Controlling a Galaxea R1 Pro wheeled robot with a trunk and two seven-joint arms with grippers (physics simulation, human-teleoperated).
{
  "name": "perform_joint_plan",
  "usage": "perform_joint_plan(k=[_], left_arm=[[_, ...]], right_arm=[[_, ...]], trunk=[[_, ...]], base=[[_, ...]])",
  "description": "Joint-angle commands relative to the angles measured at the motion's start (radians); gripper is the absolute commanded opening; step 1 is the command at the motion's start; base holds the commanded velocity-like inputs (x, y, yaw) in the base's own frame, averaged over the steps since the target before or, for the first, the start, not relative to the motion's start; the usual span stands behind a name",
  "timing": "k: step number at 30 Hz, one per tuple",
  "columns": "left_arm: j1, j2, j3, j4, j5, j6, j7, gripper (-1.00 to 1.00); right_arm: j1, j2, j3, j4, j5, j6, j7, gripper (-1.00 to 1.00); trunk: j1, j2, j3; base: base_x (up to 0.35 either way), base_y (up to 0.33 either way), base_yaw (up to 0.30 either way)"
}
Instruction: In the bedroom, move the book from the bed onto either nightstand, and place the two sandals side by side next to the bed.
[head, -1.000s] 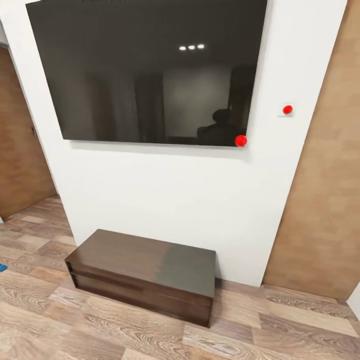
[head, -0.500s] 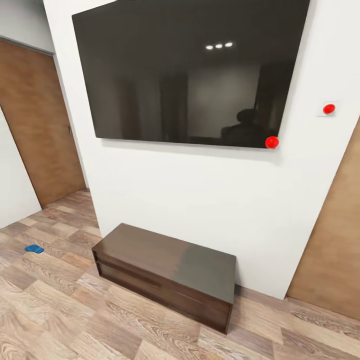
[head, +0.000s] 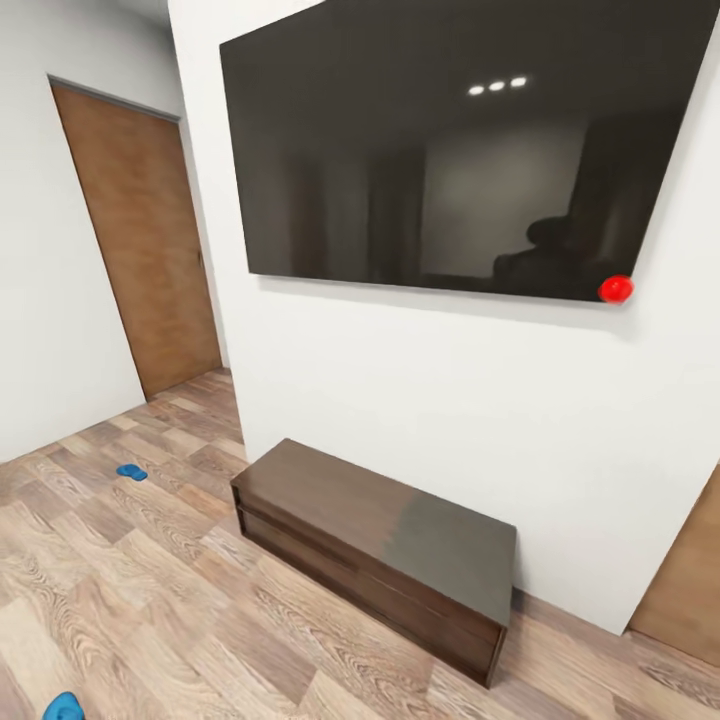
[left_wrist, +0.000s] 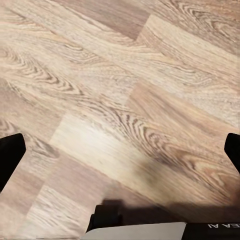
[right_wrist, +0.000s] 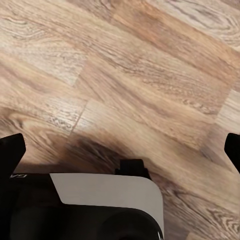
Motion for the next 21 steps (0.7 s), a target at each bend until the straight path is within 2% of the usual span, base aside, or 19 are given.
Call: perform_joint_plan(k=[1, 21], left_arm=[[-0.001, 0.000, 0.000, 0.001, 0.000, -0.003, 0.000, 1.00], [0.000, 0.000, 0.000, 0.003, 0.000, -0.003, 0.000, 1.00]], right_arm=[[0.000, 0.000, -0.001, 0.000, 0.000, -0.003, 0.001, 1.00], [0.000, 0.001, 0.000, 0.000, 0.000, -0.003, 0.001, 1.00]], trunk=[[0.000, -0.001, -0.001], [0.000, -0.001, -0.001]], base=[[0.000, 0.000, 0.292], [0.000, 0.000, 0.292]])
